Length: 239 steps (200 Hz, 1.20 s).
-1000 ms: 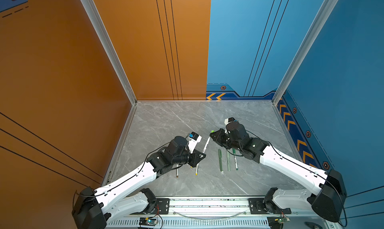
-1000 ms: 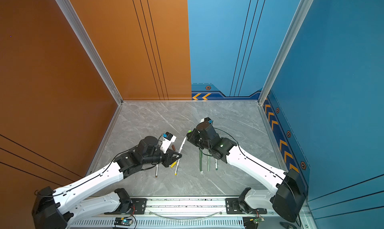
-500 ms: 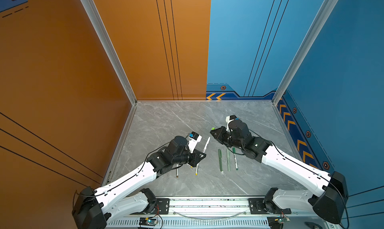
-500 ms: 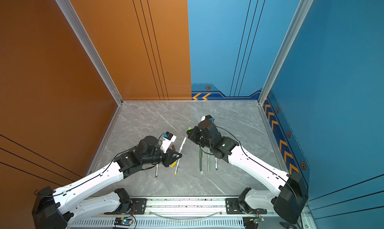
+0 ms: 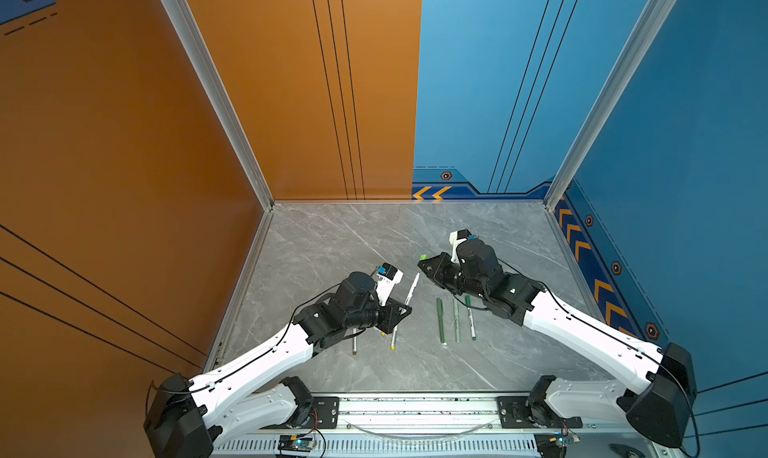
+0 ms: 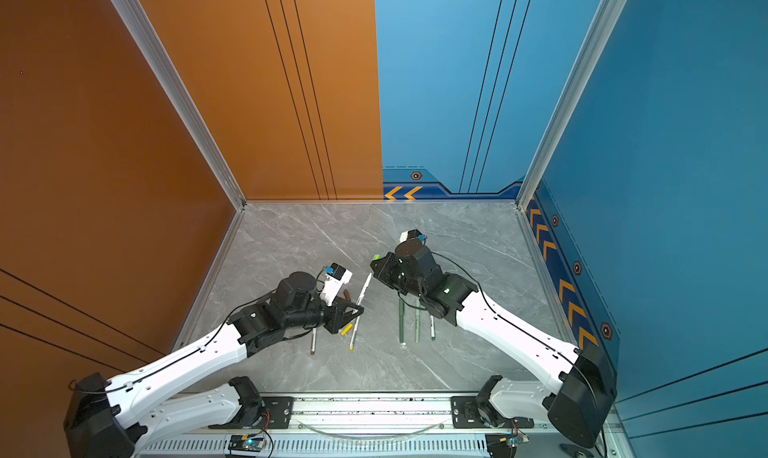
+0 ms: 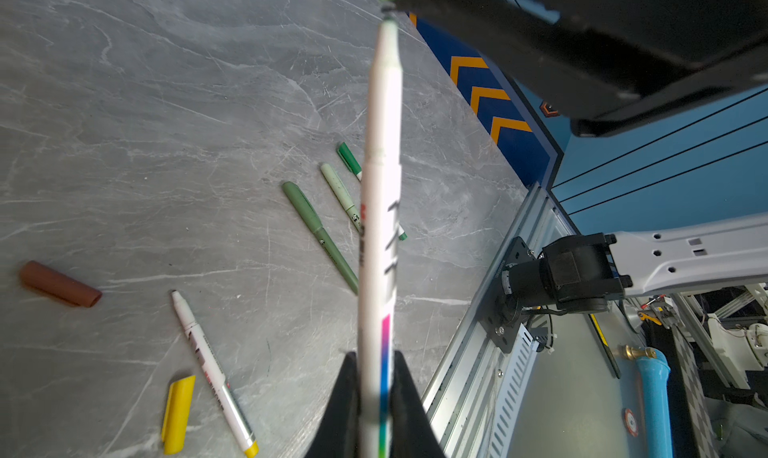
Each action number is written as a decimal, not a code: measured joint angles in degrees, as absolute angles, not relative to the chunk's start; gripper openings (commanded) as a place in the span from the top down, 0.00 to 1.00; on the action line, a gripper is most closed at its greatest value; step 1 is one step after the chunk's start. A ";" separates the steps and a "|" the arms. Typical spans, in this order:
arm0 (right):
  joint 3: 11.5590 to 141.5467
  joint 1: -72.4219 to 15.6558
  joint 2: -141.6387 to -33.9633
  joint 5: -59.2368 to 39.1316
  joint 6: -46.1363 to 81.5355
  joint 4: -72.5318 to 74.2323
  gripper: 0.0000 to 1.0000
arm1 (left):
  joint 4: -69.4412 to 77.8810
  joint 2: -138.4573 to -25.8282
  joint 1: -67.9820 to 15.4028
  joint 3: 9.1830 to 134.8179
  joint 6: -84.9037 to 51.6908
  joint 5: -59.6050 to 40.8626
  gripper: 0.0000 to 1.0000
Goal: Insert the pens into the pen caps
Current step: 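Move the lime green cap above the marker tip held by the left gripper, then lower the lime green cap onto the marker tip and press down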
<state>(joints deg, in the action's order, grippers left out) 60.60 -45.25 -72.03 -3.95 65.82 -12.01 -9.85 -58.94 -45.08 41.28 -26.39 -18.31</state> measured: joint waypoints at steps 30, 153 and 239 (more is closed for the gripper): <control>60.60 -45.82 -72.03 -3.97 65.39 -12.40 1.00 | -9.89 -58.85 -45.08 41.28 -26.39 -17.93 1.00; 60.60 -46.70 -72.03 -4.38 63.79 -13.02 1.00 | -9.87 -58.59 -45.12 41.28 -26.39 -17.89 1.00; 61.01 -51.13 -74.89 -1.61 57.52 -13.34 1.00 | -11.86 -58.41 -45.08 41.36 -28.95 -16.73 1.00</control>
<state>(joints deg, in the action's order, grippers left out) 61.01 -51.13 -74.89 -1.61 57.52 -13.34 -11.86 -58.41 -45.08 41.36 -28.95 -16.73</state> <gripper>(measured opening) 0.122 0.130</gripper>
